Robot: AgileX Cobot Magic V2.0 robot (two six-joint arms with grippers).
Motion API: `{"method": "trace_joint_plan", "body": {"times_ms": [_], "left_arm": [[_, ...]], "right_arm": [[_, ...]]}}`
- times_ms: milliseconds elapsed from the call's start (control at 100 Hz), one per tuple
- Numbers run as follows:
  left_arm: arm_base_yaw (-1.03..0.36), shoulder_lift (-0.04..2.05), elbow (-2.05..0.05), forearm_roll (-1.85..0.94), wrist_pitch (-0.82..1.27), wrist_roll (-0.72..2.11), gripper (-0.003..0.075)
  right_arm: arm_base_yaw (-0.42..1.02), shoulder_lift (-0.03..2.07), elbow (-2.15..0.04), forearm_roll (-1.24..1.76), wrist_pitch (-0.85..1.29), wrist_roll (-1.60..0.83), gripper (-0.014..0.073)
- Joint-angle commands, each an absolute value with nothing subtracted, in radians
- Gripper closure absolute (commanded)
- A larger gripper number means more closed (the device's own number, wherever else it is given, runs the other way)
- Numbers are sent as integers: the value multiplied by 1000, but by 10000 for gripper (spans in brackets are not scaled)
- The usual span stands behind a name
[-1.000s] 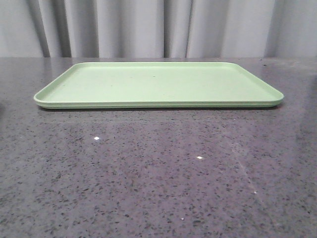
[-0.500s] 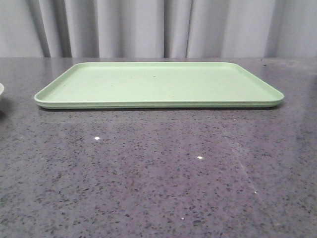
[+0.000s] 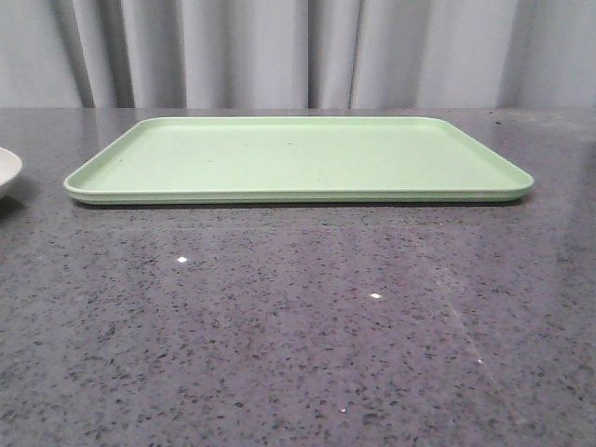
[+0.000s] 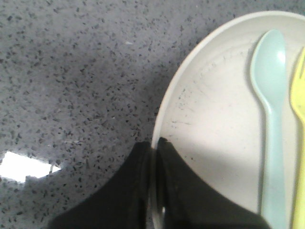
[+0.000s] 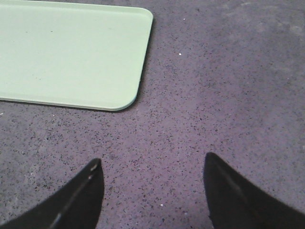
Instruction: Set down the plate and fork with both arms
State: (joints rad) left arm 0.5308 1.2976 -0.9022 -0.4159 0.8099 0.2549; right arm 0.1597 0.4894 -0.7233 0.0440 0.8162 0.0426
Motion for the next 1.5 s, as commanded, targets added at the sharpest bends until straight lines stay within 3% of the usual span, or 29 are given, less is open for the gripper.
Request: {"method": "trace_joint_plan", "body": {"times_ms": [0,550,930,1150,1490], "left_arm": [[558,1257,-925,-492,786,278,741],[680,1248,-925,-1066,929,581,741],[671,1248,-927,-1129,943,583,741],[548,1248,-927,-1129,854,546,741],[215,1340,-1063,-999,678,363,741]], "right_arm": [[156,503,-757,44,726,37,127],[156,503,-757,44,709,37,127],[156,503,-757,44,709,37,127],[156,503,-757,44,709,37,127],[156,503,-757,44,709,37,127]]}}
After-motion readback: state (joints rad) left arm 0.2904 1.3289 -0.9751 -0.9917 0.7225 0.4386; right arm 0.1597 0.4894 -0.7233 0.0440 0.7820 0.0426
